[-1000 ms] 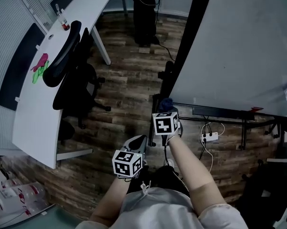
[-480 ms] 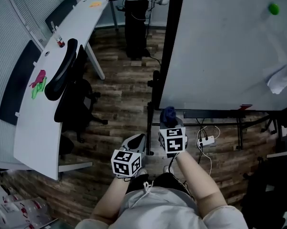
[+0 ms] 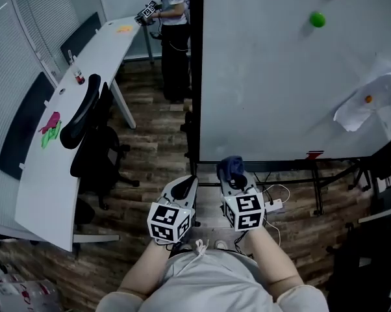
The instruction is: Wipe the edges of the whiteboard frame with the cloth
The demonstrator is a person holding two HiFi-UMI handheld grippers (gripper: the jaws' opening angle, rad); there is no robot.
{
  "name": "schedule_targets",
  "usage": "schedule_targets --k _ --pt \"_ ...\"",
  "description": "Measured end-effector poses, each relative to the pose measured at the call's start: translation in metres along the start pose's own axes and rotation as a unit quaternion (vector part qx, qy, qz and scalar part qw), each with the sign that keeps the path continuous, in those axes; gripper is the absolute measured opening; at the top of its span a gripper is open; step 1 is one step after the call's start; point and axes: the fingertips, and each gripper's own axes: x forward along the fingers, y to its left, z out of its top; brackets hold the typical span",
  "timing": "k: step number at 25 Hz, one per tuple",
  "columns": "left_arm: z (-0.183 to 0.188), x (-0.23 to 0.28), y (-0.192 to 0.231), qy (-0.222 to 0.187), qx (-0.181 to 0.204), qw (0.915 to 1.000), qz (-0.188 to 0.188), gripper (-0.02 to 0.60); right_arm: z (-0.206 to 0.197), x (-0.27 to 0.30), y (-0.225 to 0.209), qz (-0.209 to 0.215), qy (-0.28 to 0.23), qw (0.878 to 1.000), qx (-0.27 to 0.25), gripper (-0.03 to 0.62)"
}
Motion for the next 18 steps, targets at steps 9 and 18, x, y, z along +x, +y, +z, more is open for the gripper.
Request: schedule_targets --k 9,18 --pt "0.058 -0.007 -0.025 -0.077 0.048 0.9958 0.005 0.018 0.043 -0.039 -0.008 0.016 -0.093 0.994 -0.047 0.069" --pt "0.077 -0.008 -0.037 -0.093 0.068 0.9933 -0.003 0.018 0.051 -0.057 -0.013 0.017 -0.109 0.993 -0.045 0.067"
